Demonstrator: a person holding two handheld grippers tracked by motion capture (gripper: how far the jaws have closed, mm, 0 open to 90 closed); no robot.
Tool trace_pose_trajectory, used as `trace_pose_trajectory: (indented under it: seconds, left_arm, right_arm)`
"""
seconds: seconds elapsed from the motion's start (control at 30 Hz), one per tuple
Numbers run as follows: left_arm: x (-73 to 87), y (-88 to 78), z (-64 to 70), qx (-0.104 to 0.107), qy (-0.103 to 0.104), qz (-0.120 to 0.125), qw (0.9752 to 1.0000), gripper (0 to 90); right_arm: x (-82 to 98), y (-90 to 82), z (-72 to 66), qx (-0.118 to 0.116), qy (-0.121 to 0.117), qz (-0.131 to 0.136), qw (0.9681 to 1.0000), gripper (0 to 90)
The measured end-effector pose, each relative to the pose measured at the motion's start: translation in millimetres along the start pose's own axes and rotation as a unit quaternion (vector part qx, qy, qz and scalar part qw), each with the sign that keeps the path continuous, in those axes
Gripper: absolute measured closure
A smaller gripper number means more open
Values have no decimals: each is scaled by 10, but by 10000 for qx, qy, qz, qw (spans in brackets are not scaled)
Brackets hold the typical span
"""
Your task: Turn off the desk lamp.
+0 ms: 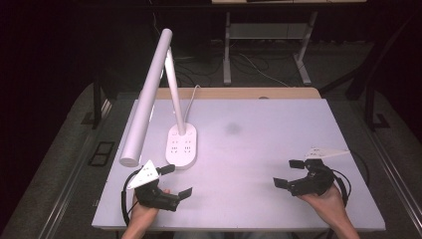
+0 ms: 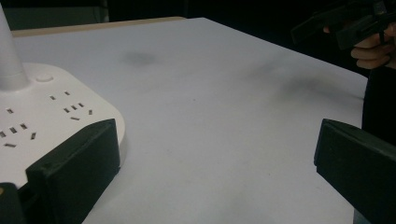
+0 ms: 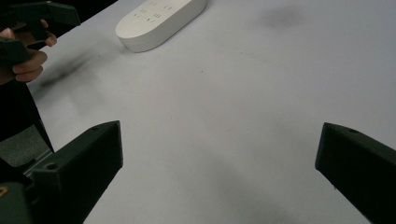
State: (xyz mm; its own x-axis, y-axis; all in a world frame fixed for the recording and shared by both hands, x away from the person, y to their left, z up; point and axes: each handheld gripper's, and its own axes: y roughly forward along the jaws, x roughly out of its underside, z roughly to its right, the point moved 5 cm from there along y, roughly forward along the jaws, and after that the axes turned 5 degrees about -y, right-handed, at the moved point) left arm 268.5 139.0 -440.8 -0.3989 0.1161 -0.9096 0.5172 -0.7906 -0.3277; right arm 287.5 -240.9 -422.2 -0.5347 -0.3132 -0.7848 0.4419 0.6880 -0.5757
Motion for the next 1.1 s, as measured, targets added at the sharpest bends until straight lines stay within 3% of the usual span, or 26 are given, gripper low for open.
trace_pose_trajectory:
  seconds: [0.53, 1.1]
  left_arm:
    - [6, -4, -17, -47, -43, -26, 10000, 0]
    - [2, -6, -15, -27, -28, -15, 10000, 0]
  right_arm:
    - [-413, 94, -3, -118, -249, -54, 9996, 7]
    - [-836, 340, -76, -335, -499, -223, 9979, 7]
